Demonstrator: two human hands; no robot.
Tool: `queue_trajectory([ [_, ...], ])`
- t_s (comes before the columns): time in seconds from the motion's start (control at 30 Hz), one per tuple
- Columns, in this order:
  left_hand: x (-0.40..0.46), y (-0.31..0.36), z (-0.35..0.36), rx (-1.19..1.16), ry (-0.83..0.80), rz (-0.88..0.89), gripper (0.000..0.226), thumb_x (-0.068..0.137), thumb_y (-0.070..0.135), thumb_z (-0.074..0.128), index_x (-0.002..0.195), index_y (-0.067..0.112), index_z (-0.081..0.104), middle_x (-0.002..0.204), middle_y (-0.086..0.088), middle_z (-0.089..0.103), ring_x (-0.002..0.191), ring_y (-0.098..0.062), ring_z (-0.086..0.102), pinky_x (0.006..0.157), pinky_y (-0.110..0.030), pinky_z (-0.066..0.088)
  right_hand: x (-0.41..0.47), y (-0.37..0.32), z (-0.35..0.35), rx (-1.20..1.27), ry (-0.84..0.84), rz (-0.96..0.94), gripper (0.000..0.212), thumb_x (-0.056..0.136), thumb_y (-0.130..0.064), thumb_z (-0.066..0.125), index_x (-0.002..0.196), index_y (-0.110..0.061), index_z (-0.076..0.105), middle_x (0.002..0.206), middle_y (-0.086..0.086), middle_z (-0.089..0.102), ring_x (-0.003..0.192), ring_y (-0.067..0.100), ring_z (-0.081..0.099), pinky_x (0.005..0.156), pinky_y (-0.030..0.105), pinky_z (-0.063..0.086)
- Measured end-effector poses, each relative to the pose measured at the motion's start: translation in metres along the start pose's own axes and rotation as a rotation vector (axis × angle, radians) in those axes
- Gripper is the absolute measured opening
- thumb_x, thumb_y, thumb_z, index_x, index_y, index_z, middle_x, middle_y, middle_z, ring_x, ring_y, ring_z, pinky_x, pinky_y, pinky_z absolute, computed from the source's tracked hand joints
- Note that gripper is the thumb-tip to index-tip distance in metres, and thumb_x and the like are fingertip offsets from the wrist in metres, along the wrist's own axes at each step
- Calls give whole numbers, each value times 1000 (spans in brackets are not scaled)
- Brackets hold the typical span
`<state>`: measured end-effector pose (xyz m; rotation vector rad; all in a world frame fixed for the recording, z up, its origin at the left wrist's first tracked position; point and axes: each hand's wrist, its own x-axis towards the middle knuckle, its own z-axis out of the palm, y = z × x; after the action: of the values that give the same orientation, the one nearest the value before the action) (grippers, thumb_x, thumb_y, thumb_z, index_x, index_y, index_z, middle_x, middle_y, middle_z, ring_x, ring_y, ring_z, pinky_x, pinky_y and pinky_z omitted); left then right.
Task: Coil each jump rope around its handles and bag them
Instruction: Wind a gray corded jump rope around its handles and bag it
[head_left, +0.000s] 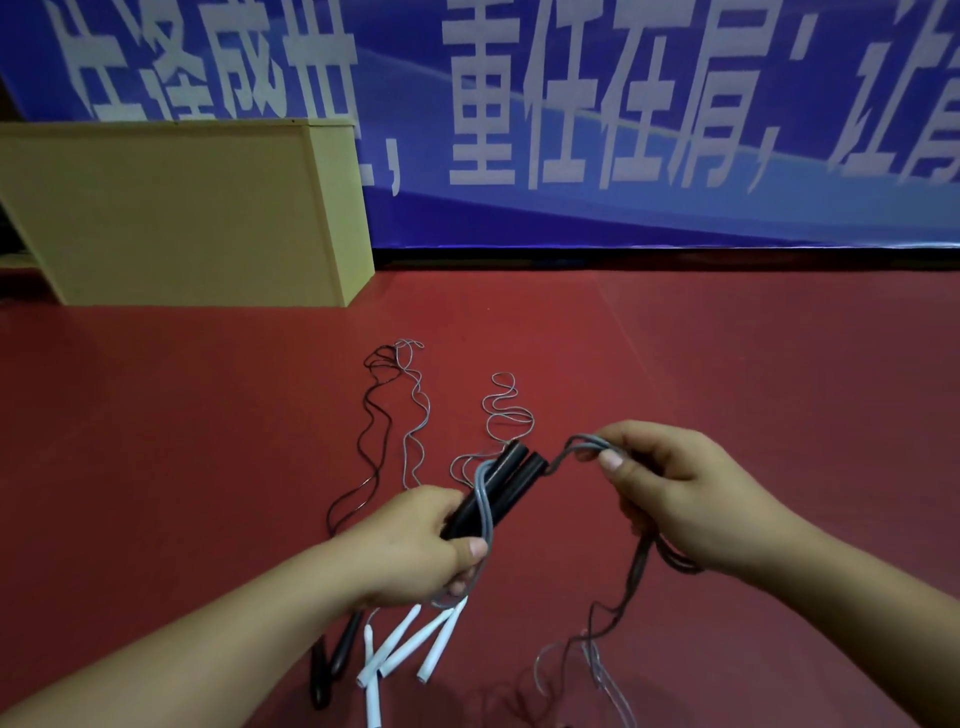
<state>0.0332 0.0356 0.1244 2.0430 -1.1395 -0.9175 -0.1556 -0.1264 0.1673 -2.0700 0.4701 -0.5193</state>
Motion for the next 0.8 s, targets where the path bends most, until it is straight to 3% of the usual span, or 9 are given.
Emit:
queue_trajectory([
  [0.17, -1, 5, 4, 2, 30, 24, 7, 98, 16, 49, 91, 13, 51, 65, -2, 54, 55, -19, 55, 61, -38, 55, -5, 4, -1, -135, -52, -41, 23, 99, -19, 52, 98, -36, 68, 55, -8, 42, 50, 17, 40, 47, 31, 35],
  [0.3, -1, 15, 4, -112, 109, -14, 13, 100, 10, 44, 89, 11, 50, 64, -9, 56, 43, -12, 53, 49, -28, 48, -6, 2, -1, -209, -62, -50, 17, 99, -21, 51, 98, -29, 66, 50, -15, 40, 44, 3, 34, 44, 12, 28],
  [0.4, -1, 19, 3, -297, 114, -63, 11, 102, 8, 44, 95, 9, 54, 76, -18, 61, 48, -11, 63, 45, -26, 48, -6, 3, -1, -223, -28, -38, 16, 99, -29, 50, 95, -25, 65, 52, -13, 39, 46, 3, 34, 43, 16, 29],
  [0.5, -1, 21, 3, -494, 106, -84, 8, 101, 8, 48, 101, 5, 56, 75, -10, 59, 61, -25, 69, 42, -26, 46, -4, 5, -3, -208, 6, 15, 21, 98, -35, 48, 92, -22, 64, 53, -9, 37, 47, 13, 37, 43, 25, 32],
  [0.63, 1, 23, 0, -603, 103, -105, 7, 97, 6, 52, 103, 4, 57, 80, -13, 69, 49, -23, 61, 36, -21, 37, 1, 10, -8, -349, 82, 88, 25, 99, -33, 49, 89, -18, 66, 46, -6, 41, 42, 9, 38, 47, 27, 32],
  [0.8, 0, 27, -1, -586, 105, -119, 15, 92, 11, 46, 94, 5, 60, 62, -7, 61, 37, -15, 42, 35, -16, 28, 7, 17, -13, -389, 155, 214, 28, 99, -30, 49, 87, -16, 70, 48, -2, 46, 49, 18, 47, 54, 32, 41],
])
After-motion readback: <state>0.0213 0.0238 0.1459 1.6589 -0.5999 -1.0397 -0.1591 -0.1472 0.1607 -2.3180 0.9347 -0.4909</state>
